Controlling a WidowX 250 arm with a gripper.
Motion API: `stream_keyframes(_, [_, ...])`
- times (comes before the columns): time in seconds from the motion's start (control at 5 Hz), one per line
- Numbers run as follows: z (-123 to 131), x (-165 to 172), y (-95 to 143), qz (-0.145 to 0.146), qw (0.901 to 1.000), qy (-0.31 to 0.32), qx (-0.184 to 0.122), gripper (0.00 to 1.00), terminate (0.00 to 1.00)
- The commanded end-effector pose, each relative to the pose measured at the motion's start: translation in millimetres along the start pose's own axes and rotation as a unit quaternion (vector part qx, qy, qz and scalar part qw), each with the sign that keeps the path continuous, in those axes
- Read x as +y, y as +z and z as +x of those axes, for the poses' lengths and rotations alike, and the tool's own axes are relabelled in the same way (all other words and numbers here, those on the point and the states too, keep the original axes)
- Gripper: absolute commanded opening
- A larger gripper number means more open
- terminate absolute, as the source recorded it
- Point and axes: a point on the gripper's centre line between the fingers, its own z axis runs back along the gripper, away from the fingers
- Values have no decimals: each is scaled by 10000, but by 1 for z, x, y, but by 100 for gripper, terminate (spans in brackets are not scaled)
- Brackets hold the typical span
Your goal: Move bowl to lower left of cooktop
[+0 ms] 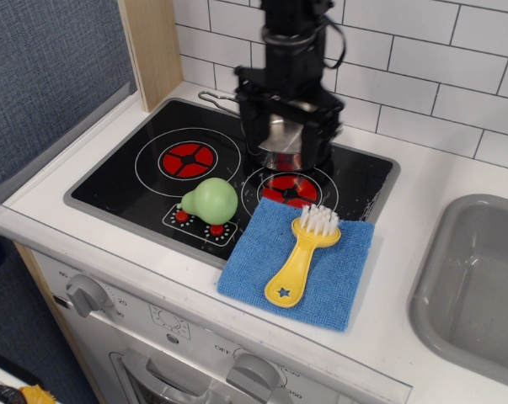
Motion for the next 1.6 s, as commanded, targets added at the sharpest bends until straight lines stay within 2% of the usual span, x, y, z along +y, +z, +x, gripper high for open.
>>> stream_keyframes(0.0, [62,2,-11,-117,9989,324,-327,100,0])
stream_keyframes(0.2, [72,8,-25,-191,9976,603,-270,100,0])
stream_keyframes(0.4, [71,5,-31,-194,9971,692,-243,100,0])
stream_keyframes(0.6, [59,-6,-31,30,9982,561,-223,0,0])
stream_keyframes(1.0, [50,-9,-22,309,9963,726,-342,0,0])
stream_keyframes(1.2, [46,-5,1,295,9935,951,-548,0,0])
stream_keyframes(1.4, [28,9,44,298,9895,1060,-938,0,0])
